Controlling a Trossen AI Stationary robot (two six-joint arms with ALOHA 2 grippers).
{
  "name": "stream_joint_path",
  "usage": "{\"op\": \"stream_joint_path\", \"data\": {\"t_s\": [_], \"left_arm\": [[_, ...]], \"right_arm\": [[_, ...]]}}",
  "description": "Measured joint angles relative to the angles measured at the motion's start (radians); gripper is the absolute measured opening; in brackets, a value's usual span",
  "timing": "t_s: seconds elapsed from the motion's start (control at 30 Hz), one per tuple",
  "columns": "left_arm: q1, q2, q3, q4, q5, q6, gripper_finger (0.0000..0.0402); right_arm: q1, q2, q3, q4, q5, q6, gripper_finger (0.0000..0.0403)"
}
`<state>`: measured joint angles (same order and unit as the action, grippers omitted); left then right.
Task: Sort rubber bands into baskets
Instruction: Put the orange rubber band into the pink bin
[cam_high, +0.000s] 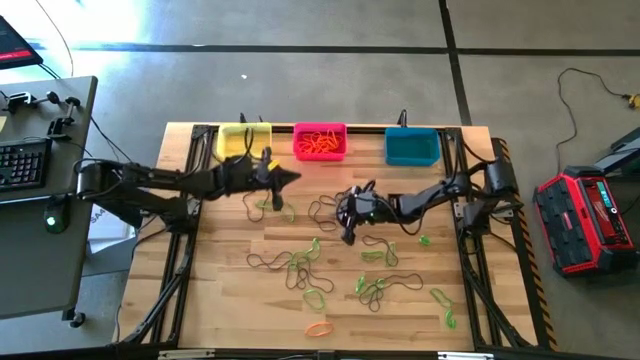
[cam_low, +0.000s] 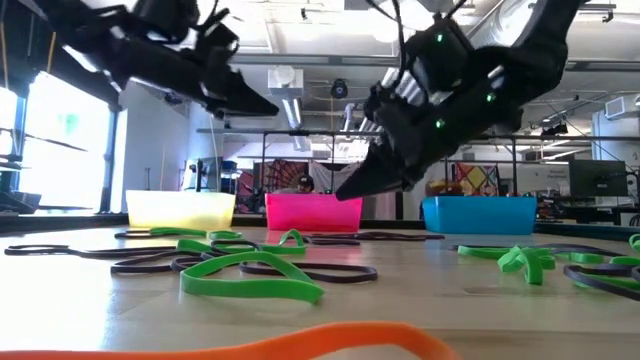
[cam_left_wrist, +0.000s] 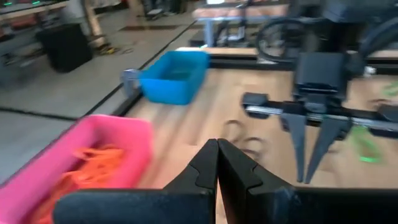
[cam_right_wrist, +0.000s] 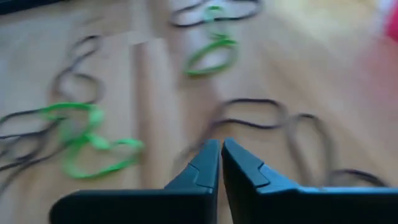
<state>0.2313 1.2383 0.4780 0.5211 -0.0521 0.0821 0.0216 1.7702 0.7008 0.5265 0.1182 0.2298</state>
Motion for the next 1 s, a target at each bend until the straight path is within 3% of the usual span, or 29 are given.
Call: {"op": "stream_joint_path", "data": {"t_s": [0.33,0.63,1.0], "left_arm": [[-0.207,-0.007,-0.157,0.242,-0.078,-0.046,0.0],[-0.277,-0.007,-0.158,0.241,-0.116,-0.036,0.0],[-0.281,-0.007,-0.158,0.249,-0.142,-0.049,0.0]], "right_arm": [[0.173,0.0,0.151,-0.265,-0.033,0.031,0.0094],[0.337,0.0,0.183,-0.293,-0.173,0.086,0.0096],[0.477,0.09,0.212,-0.181,-0.163,0.368,0.0096]]}}
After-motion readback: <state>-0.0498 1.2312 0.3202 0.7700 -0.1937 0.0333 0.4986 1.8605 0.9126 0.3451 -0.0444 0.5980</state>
